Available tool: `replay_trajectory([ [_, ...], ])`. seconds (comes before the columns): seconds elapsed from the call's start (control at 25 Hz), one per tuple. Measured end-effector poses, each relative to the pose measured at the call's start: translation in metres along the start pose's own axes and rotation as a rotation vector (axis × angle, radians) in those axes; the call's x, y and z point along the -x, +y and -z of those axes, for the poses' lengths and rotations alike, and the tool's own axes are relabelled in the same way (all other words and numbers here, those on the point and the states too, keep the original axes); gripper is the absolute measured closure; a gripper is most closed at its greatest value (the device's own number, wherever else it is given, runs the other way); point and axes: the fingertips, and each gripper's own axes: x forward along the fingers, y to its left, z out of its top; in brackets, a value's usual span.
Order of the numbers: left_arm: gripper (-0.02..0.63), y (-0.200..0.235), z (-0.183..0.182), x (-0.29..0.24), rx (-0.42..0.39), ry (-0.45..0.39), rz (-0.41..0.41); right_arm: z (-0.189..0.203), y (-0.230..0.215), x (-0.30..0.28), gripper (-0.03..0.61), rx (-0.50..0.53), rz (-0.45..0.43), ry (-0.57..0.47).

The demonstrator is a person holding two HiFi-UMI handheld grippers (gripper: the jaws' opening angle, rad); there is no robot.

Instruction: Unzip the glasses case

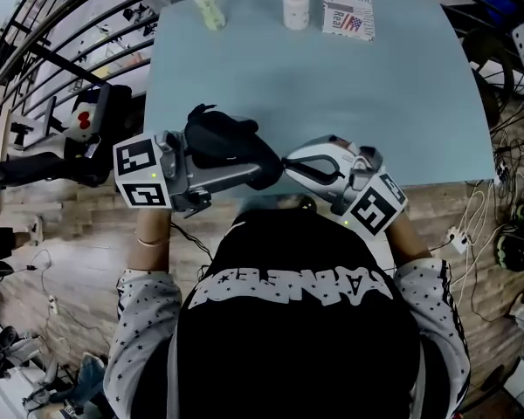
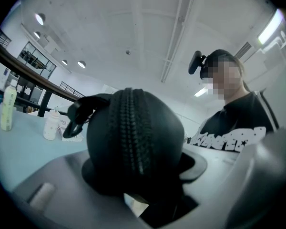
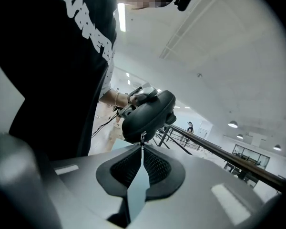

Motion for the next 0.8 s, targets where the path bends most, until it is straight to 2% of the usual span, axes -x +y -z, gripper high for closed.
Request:
replay_trajectory([
  [0.28, 0.614, 0.011, 0.000, -0.010, 0.013, 0.009, -0.019, 0.008, -0.002, 0.005, 0.546, -0.020, 0.011, -0.015],
  [0.52, 0.614, 0.005, -0.001, -0.007, 0.018, 0.009, -0.022, -0.001, -0.002, 0.007, 0.550, -0.047, 0.030, -0.032],
  [0.8, 0.614, 0.010, 0.002, -0.010, 0.039, 0.024, -0.012, 0.006, -0.008, 0.011, 0.574, -0.009, 0.042, 0.008],
])
